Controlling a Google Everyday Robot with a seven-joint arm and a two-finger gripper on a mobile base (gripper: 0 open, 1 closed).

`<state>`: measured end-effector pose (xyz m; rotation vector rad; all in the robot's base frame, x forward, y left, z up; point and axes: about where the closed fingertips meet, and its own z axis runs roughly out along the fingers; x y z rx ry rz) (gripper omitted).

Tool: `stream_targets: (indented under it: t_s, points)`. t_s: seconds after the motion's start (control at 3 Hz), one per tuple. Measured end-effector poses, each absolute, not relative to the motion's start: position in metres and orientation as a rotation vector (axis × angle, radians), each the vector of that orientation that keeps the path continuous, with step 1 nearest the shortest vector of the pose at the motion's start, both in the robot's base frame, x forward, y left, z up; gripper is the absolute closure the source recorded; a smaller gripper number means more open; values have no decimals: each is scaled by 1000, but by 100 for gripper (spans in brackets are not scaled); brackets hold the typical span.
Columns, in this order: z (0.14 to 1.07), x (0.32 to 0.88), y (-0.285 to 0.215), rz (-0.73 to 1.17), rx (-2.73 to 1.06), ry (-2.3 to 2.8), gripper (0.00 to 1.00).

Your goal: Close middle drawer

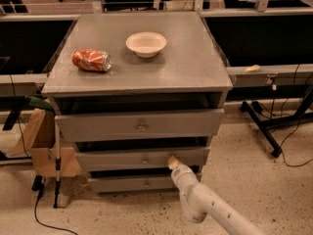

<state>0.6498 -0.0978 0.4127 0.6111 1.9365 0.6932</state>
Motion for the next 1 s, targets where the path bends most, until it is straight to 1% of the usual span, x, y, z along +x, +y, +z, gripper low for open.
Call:
stream_targets:
  t_s: [0.33, 0.67, 1.0]
  points:
    - [408, 646, -133, 696, 634, 1921, 100]
    - [408, 639, -158, 731, 600, 1912, 100]
    - [411, 628, -173, 807, 532, 1924, 100]
